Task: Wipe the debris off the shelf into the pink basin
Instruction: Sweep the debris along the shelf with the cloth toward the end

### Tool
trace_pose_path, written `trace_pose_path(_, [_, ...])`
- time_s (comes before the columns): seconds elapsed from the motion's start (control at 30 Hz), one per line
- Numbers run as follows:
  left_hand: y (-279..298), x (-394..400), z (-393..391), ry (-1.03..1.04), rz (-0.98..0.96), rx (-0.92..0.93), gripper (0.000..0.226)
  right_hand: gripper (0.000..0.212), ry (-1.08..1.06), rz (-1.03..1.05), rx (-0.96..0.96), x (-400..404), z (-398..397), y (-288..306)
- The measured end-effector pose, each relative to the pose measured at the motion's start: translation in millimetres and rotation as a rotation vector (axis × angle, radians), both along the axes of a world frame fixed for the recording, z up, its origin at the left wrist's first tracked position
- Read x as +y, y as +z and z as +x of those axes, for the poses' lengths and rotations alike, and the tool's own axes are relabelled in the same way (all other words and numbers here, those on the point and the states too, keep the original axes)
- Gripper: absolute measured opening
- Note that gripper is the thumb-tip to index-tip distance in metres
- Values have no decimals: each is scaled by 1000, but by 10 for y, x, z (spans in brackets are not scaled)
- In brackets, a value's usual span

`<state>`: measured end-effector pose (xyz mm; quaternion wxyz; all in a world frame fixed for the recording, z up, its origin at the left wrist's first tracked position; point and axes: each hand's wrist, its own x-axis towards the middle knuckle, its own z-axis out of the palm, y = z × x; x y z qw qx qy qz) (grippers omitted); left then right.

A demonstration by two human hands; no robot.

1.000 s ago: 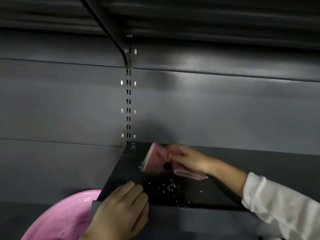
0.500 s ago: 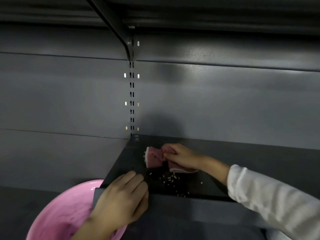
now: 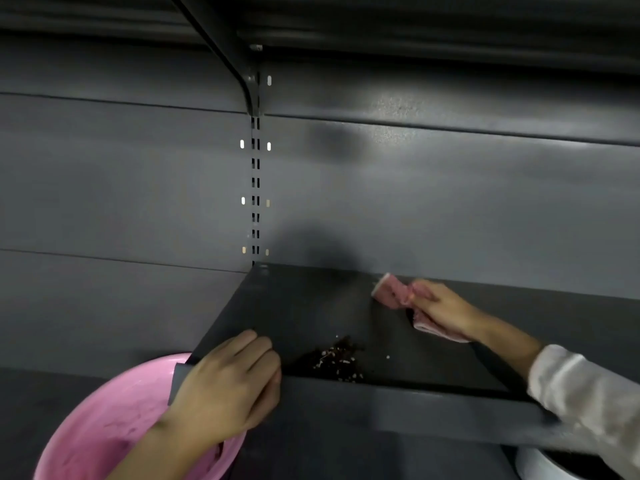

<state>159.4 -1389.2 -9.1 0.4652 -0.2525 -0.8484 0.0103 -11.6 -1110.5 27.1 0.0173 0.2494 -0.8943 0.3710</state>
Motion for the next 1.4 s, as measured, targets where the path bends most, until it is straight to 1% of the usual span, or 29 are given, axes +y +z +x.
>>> trace_pose_path(0.07, [-5, -10, -21, -17, -2, 4, 48, 33, 30, 92, 20, -151, 138, -38])
trace_pose_path(0.13, [-4, -34, -34, -31, -25, 2, 43, 32, 94, 129, 4, -319, 332, -25])
trace_pose_path(0.23, [10, -148, -26, -29, -93, 16, 30, 15, 168, 124, -31, -506, 654, -33])
trace_pose_path(0.3, [20, -292, -11, -44, -118, 15, 28, 24, 161, 146, -12, -632, 828, -31])
trace_pose_path(0.33, [22, -371, -9, -59, -129, 17, 28, 22, 171, 134, -6, -688, 895, -24])
trace_pose_path(0.37, [18, -441, -10, -79, -137, 18, 28, 15, 172, 96, -1, -727, 948, 15])
trace_pose_path(0.4, [13, -497, -11, -100, -141, 16, 29, 12, 142, 40, 17, -731, 973, 76])
trace_pose_path(0.43, [11, -537, -15, -114, -140, 18, 29, 14, 73, -36, 43, -690, 970, 148])
trace_pose_path(0.47, [8, -559, -19, -119, -135, 23, 28, 14, -19, -103, 58, -608, 954, 215])
trace_pose_path(0.5, [4, -567, -22, -120, -119, 27, 27, 12, -118, -125, 71, -496, 948, 273])
trace_pose_path(0.53, [-7, -562, -23, -126, -87, 24, 25, 12, -212, -84, 86, -364, 937, 295])
trace_pose_path(0.6, [-35, -549, -38, -168, -9, 8, 23, 10, -360, 125, 63, -138, 939, 236])
trace_pose_path(0.67, [-57, -545, -52, -200, 9, 13, 23, 10, -410, 307, -24, -80, 973, 123])
trace_pose_path(0.7, [-57, -546, -53, -204, 2, 26, 24, 10, -395, 335, -57, -135, 997, 94])
trace_pose_path(0.77, [-50, -545, -49, -205, -7, 44, 24, 13, -333, 306, -118, -330, 1060, 101])
trace_pose_path(0.87, [-70, -549, -50, -208, 32, 35, 23, 25, -221, 284, -171, -713, 1135, 110])
trace_pose_path(1.0, [-86, -540, -48, -215, 65, 14, 23, 31, -142, 395, -130, -1129, 1122, 42])
trace_pose_path(1.1, [-70, -543, -30, -203, 67, -5, 23, 31, -82, 381, -142, -1332, 1127, 14])
trace_pose_path(1.17, [-64, -548, -12, -199, 71, -13, 23, 26, -24, 330, -145, -1406, 1124, 27])
trace_pose_path(1.27, [-50, -566, 19, -185, 40, 3, 25, 19, -14, 143, -99, -1466, 987, 154])
trace_pose_path(1.33, [-50, -582, 35, -165, 9, 13, 26, 22, -64, 54, -75, -1529, 820, 247])
trace_pose_path(1.4, [-56, -588, 43, -161, 6, -3, 26, 27, -79, 55, -75, -1639, 647, 265])
